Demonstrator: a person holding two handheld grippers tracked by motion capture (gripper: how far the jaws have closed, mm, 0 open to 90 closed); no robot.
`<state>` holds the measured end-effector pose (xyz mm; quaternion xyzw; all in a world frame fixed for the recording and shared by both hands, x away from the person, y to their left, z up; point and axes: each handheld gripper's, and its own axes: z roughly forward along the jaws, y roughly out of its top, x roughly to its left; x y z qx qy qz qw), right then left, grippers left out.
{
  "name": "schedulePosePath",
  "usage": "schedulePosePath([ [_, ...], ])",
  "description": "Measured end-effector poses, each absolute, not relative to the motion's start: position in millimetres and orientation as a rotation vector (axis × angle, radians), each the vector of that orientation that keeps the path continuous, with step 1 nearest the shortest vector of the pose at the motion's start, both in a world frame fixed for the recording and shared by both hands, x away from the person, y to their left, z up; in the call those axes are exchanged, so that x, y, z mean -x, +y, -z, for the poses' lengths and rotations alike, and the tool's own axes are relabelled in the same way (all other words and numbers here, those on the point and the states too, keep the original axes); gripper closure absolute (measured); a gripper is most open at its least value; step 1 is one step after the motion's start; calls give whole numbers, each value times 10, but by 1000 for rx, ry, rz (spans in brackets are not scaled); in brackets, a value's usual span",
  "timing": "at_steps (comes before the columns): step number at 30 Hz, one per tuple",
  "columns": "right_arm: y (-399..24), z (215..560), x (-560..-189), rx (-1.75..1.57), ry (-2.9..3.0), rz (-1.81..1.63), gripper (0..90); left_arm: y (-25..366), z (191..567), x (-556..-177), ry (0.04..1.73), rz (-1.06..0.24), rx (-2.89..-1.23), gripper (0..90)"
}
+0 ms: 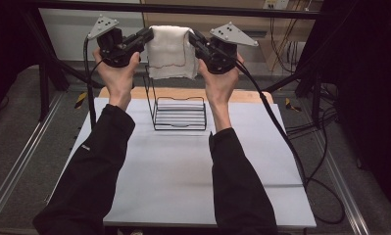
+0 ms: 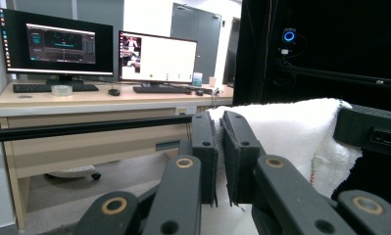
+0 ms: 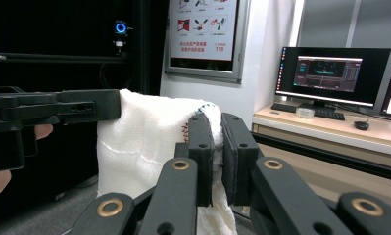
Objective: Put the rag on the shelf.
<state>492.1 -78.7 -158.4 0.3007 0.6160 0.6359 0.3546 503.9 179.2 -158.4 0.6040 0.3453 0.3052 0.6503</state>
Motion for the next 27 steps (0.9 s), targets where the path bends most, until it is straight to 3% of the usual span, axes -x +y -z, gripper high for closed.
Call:
schedulePosePath([
  [27,-753,1710,-5307,-825,1646,-1588,836,1785,1752,-5427,815,-713,-1418,840],
])
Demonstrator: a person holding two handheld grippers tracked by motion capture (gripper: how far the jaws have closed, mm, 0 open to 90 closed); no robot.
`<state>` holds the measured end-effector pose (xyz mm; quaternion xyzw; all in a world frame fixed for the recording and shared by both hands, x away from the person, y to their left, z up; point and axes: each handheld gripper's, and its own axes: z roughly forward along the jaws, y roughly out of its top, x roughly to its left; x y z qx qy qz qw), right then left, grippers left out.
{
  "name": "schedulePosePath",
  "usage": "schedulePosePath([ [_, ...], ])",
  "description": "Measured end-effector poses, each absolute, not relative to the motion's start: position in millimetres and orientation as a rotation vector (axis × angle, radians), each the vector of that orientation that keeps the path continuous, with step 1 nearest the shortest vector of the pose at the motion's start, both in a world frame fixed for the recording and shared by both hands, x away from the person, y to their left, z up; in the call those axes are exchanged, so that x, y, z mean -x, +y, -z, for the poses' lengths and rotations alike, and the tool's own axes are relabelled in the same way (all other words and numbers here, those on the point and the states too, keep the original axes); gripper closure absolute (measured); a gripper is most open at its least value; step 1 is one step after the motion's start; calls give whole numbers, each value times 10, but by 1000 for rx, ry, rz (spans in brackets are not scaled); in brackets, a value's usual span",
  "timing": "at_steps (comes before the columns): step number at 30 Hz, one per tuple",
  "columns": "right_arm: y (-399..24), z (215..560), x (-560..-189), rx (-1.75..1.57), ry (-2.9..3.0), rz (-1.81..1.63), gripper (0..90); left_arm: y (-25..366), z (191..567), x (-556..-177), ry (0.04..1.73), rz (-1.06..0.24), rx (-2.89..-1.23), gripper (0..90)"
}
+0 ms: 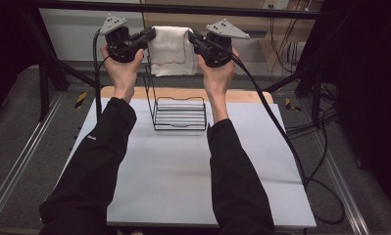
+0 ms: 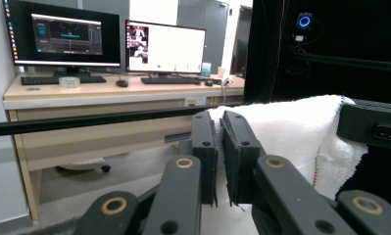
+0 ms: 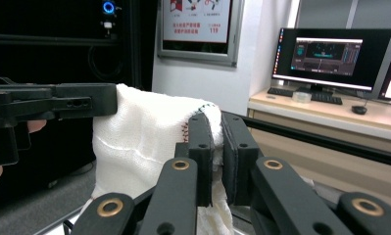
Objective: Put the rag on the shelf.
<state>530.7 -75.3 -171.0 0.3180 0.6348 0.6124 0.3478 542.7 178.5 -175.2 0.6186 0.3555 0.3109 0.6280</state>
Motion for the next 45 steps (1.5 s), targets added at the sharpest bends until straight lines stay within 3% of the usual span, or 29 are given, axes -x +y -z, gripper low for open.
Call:
schedulePosePath([
  [33,-838,2136,-5220,-852,1758,-1523,836,1768,2218,-5321,809,-670,-1511,840],
  [45,-839,2140,-5107,-809,1773,-1528,834,1823,2201,-5174,777,-670,-1512,839],
])
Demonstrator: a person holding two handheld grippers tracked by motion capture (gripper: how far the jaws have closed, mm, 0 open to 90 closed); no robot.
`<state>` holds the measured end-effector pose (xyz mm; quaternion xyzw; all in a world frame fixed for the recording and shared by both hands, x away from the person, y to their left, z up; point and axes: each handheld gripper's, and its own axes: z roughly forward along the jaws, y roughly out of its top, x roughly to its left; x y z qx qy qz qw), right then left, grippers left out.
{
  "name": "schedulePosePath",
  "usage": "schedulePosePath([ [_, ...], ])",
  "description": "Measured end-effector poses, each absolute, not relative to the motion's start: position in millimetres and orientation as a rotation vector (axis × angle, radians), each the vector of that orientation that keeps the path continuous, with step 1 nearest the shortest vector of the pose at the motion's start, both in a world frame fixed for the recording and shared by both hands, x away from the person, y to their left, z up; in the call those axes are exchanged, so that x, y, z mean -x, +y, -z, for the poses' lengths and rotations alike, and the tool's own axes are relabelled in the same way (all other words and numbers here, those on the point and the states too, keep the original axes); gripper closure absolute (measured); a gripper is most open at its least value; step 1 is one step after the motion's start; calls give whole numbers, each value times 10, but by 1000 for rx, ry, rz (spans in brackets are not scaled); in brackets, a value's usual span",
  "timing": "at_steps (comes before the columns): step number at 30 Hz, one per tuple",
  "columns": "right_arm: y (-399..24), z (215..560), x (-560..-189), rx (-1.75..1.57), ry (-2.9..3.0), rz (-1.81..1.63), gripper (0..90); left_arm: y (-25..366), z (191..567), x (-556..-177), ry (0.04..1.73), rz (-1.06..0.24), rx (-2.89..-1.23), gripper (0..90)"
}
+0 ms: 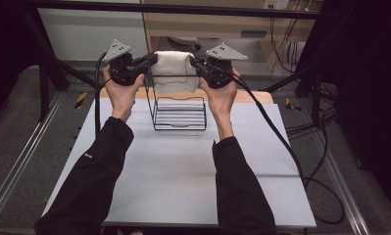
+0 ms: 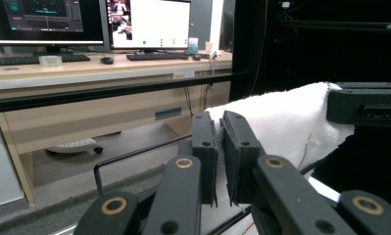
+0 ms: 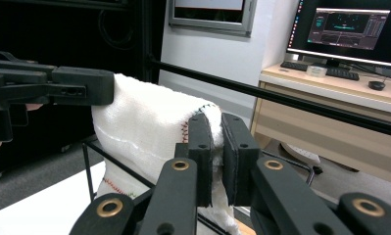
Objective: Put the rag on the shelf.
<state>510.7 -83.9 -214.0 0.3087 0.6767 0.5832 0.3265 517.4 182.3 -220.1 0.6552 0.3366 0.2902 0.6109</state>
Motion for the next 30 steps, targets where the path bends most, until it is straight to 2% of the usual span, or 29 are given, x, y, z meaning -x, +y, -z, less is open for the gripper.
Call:
schedulePosePath([
  [16,-857,2226,-4865,-741,1836,-1477,833,1871,2309,-4965,764,-626,-1551,833],
  [30,-892,2395,-4776,-717,1889,-1470,834,1841,2485,-4805,762,-646,-1616,824],
])
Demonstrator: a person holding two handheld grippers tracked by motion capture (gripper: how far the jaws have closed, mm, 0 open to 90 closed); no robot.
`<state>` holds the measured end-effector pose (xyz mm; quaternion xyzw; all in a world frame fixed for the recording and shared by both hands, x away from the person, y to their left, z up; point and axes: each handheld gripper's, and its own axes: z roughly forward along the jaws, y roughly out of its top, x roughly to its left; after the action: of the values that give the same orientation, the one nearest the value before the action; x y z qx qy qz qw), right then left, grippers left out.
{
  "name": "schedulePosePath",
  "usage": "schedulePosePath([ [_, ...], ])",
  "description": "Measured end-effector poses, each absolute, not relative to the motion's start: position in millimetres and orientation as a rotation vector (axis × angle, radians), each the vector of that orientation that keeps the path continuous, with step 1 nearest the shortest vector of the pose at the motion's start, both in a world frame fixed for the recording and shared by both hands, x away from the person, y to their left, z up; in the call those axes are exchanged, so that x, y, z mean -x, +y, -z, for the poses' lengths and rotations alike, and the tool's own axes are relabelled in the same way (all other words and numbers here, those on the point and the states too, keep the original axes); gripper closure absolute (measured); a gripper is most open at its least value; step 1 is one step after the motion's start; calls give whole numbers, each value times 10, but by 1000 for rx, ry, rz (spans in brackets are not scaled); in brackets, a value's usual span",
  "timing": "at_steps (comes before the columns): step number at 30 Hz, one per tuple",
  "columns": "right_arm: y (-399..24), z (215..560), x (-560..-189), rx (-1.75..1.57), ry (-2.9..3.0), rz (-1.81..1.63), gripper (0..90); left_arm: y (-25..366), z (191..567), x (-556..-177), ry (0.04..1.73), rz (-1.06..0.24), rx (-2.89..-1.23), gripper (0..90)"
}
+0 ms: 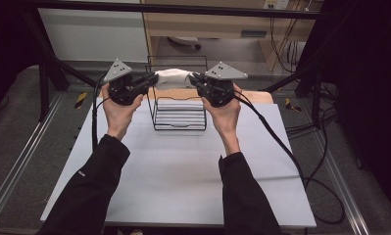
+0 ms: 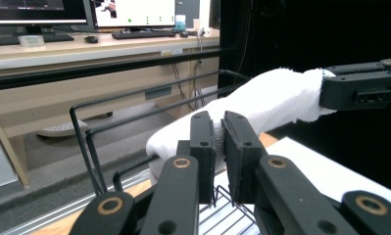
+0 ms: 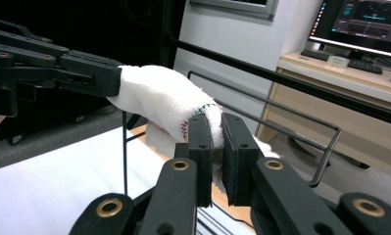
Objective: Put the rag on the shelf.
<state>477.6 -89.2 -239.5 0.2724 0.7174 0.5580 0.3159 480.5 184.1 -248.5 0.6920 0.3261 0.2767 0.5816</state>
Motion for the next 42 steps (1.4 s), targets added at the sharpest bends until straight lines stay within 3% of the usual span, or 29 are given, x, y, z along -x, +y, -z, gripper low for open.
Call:
schedulePosePath([
  [13,-871,2439,-4755,-699,1897,-1443,834,2006,2215,-4734,767,-647,-1605,796],
  [20,-874,2457,-4750,-696,1897,-1445,834,1986,2059,-4913,812,-609,-1625,891],
  [27,-892,2490,-4745,-695,1905,-1444,833,1803,2166,-5023,820,-535,-1711,898],
  [36,-891,2505,-4729,-685,1923,-1432,819,1759,2333,-4981,796,-539,-1769,899],
  [42,-898,2500,-4706,-683,1937,-1434,750,1742,2391,-4955,785,-543,-1783,899],
])
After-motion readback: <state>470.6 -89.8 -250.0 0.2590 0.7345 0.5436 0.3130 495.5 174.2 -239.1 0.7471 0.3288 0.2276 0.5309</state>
